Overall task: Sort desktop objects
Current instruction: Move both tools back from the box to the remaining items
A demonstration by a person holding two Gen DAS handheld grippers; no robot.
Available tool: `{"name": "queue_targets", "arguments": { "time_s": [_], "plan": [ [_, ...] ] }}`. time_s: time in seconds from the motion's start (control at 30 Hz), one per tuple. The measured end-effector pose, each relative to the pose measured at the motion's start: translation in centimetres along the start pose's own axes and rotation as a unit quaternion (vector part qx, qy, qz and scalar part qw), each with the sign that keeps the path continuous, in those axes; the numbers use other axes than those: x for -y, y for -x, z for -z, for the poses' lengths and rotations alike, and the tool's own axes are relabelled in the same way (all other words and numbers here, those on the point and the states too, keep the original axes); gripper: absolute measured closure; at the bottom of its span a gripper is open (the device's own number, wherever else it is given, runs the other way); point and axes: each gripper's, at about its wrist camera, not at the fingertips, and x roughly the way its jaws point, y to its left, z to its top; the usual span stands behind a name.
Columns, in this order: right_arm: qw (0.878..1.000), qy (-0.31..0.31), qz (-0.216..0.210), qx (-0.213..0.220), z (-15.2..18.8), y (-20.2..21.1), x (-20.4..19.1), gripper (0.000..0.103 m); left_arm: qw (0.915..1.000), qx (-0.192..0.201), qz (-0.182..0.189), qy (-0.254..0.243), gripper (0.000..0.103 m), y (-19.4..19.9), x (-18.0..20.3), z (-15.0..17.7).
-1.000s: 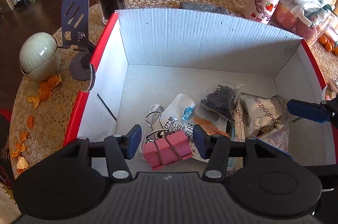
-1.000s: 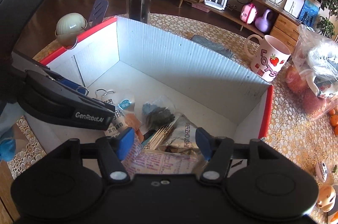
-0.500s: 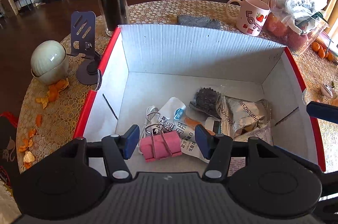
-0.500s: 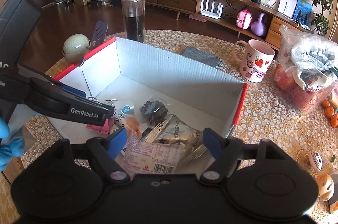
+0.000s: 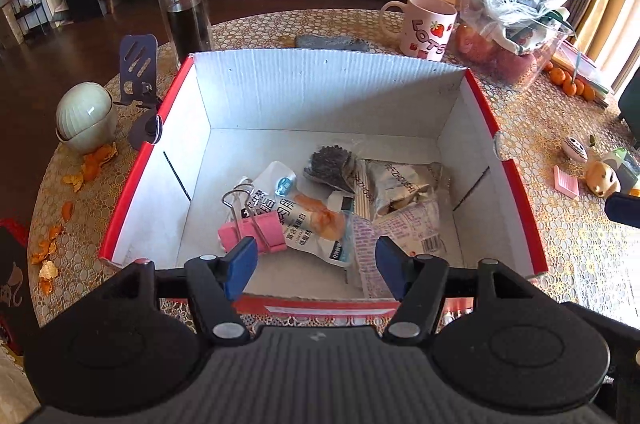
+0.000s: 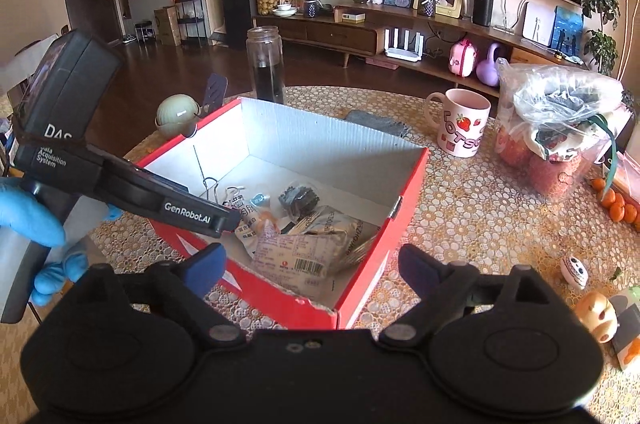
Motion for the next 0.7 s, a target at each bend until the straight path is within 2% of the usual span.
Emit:
{"name": "queue_targets", "arguments": {
  "time_s": [0.17,0.23,0.47,0.7],
  "plan": [
    [1.0,-0.018,0.003,0.017,1.2,2.3,1.1,0.008,0.9998,0.018,0.004,-0.012,0.038,1.9,1.7,1.1],
    [0.999,-0.025,0.01,0.026,1.7,3.3,1.5,0.006,0.9995,0.029,0.006,-0.014,0.035,2.7,2.4,1.6],
    [0.997,-0.048,0.021,0.053,3.3,6.4,3.4,0.002,0.9985,0.048,0.025,-0.006,0.034,4.8,4.4,3.2],
    [0.994,-0.075,0.026,0.073,5.3,9.0,5.5,0.001,0.9971,0.068,0.033,-0.014,0.023,6.6,6.8,4.3]
  ]
}}
